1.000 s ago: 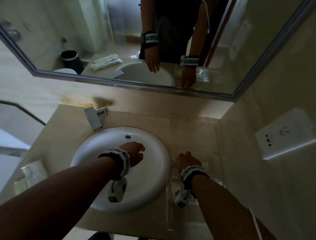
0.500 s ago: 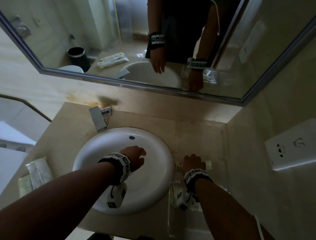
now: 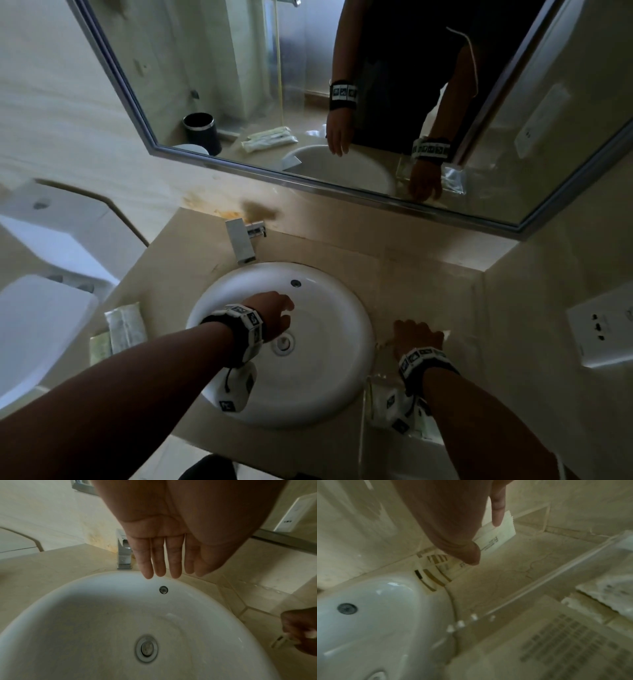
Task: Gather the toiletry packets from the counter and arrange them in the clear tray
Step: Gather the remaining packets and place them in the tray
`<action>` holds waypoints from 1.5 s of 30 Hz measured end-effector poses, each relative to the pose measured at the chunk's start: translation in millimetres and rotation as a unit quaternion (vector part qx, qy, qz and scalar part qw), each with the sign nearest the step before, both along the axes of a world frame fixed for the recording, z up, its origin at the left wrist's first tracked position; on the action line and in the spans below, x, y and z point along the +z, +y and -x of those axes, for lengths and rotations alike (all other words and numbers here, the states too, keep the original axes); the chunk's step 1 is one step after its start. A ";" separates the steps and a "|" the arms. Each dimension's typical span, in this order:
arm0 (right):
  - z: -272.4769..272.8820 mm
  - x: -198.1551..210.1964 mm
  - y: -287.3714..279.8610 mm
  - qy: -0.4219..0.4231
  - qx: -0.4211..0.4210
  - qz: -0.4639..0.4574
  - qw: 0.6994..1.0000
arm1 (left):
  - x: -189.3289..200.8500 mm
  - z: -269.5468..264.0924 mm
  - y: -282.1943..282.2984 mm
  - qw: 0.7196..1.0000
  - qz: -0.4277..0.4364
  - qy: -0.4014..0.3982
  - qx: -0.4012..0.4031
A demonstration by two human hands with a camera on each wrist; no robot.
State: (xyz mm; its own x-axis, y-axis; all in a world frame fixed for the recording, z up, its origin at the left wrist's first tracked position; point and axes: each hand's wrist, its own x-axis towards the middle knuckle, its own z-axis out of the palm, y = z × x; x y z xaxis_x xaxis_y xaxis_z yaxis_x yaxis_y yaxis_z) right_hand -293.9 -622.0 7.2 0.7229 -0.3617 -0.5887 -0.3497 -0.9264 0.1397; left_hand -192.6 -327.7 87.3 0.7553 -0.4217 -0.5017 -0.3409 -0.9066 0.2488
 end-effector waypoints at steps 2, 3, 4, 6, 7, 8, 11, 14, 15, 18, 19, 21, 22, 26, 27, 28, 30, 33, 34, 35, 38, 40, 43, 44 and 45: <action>-7.7 16.0 14.4 -0.032 0.002 -0.028 0.999 | 2.0 0.9 8.0 1.000 0.007 -0.005 0.012; -12.1 22.5 25.2 -0.061 0.012 -0.049 0.997 | 3.0 2.3 12.0 1.000 0.013 -0.006 0.017; -16.4 27.8 39.0 -0.093 0.023 -0.075 0.993 | 4.6 4.1 16.8 1.000 0.020 -0.006 0.022; -23.4 37.1 71.7 -0.144 0.054 -0.122 0.981 | 6.3 7.0 28.5 0.999 0.041 -0.003 0.033; -26.5 39.9 90.3 -0.161 0.079 -0.133 0.975 | 6.8 8.5 36.0 0.998 0.052 0.002 0.038; -29.6 42.4 109.9 -0.177 0.111 -0.138 0.968 | 7.1 10.7 44.0 0.997 0.063 0.007 0.043; -41.4 48.7 172.7 -0.216 0.200 -0.140 0.945 | 11.7 17.4 72.1 0.995 0.087 0.014 0.049; -53.5 53.6 229.5 -0.211 0.266 -0.131 0.931 | 15.6 18.5 106.8 0.995 0.091 0.011 0.048; -57.0 54.5 245.2 -0.201 0.287 -0.128 0.928 | 14.5 18.1 121.5 0.994 0.091 0.013 0.056; -65.4 52.1 285.7 -0.177 0.312 -0.143 0.923 | 4.0 16.8 171.3 0.993 0.077 0.014 0.090; -68.2 51.0 297.6 -0.171 0.308 -0.156 0.923 | 1.2 16.6 186.8 0.993 0.070 0.014 0.099; -75.6 49.1 322.2 -0.154 0.311 -0.174 0.921 | -3.6 15.2 214.3 0.991 0.067 0.018 0.113; -79.3 48.7 334.6 -0.142 0.316 -0.180 0.921 | -4.8 14.0 226.9 0.990 0.069 0.016 0.123; -94.0 48.2 376.4 -0.106 0.289 -0.189 0.933 | -3.7 7.0 274.1 0.979 0.050 -0.011 0.200; -97.6 47.4 384.6 -0.101 0.269 -0.189 0.939 | -4.4 4.2 286.9 0.974 0.048 -0.016 0.223; -101.1 45.8 391.8 -0.096 0.251 -0.193 0.944 | -5.6 1.3 299.8 0.969 0.044 -0.015 0.242; -106.5 42.5 404.3 -0.089 0.216 -0.211 0.949 | -9.0 -2.6 324.4 0.962 0.030 -0.017 0.271; -110.4 36.0 423.2 -0.080 0.180 -0.244 0.950 | -13.6 -4.7 352.4 0.955 -0.004 -0.009 0.296; -110.6 34.1 430.1 -0.076 0.172 -0.254 0.949 | -16.1 -5.6 358.2 0.955 -0.017 -0.006 0.295; -111.0 32.0 437.4 -0.069 0.163 -0.262 0.949 | -18.2 -6.6 362.4 0.956 -0.029 0.000 0.293; -111.4 22.3 460.3 -0.055 0.150 -0.281 0.946 | -27.2 -10.7 370.7 0.957 -0.046 0.015 0.285; -110.9 15.0 477.3 -0.050 0.141 -0.288 0.946 | -35.5 -12.1 372.9 0.960 -0.051 0.025 0.275; -111.6 5.1 502.6 -0.038 0.144 -0.300 0.942 | -52.1 -11.2 376.2 0.964 -0.057 0.042 0.256; -112.4 2.3 510.5 -0.035 0.147 -0.304 0.941 | -58.4 -10.8 378.3 0.966 -0.059 0.049 0.249; -114.0 -0.5 517.5 -0.034 0.146 -0.306 0.940 | -63.6 -10.6 380.3 0.966 -0.063 0.057 0.242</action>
